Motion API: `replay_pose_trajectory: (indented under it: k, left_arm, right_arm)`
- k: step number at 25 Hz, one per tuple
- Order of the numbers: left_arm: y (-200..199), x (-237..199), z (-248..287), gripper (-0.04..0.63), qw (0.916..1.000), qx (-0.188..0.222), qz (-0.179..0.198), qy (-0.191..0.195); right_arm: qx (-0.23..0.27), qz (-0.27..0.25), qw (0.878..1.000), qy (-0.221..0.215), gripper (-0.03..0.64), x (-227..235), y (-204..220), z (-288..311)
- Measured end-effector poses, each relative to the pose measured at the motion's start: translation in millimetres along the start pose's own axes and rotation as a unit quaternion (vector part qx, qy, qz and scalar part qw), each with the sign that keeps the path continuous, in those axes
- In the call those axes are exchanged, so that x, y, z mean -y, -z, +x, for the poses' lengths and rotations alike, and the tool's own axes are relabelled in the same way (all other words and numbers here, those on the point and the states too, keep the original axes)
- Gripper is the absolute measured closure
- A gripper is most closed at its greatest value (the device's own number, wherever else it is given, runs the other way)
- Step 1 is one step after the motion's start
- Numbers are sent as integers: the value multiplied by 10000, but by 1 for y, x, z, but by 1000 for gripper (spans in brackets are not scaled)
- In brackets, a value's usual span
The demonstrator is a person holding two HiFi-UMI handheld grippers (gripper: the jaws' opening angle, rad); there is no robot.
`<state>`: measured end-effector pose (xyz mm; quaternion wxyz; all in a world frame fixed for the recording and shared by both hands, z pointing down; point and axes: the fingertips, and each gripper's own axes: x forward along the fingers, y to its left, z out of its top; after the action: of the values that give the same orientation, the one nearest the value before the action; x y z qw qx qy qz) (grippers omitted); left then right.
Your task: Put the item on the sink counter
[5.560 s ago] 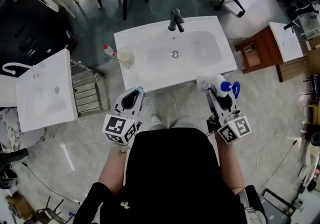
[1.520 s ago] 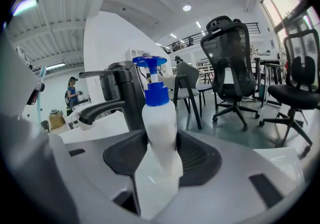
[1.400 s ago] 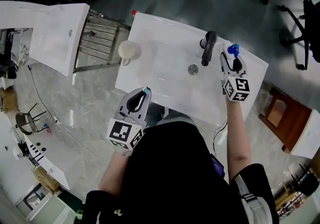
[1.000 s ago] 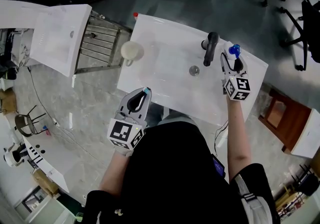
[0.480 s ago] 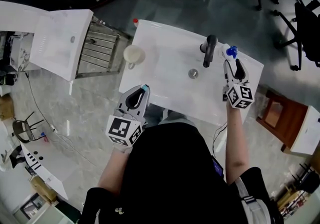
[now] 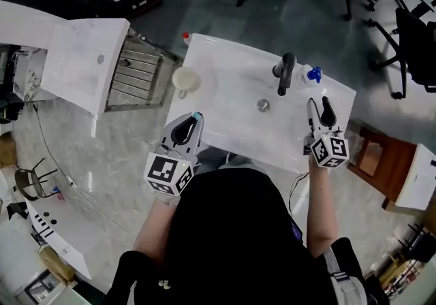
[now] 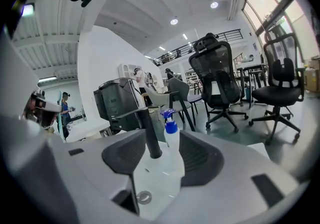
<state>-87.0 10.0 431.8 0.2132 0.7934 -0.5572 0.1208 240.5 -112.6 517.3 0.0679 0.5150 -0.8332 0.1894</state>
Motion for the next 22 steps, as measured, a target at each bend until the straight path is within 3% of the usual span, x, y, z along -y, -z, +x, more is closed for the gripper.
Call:
replay_pose_trajectory:
  k: [10,22]
  left_arm:
    - [-21,-38,5,560,9996,262,-75,45]
    - [-52,-90,26,560,9984,518,-97,218]
  right_arm:
    - [77,46,9999,-51,557,-47,-16,-16]
    - [-163,-70,9994,-293,564,-113,-21,-21]
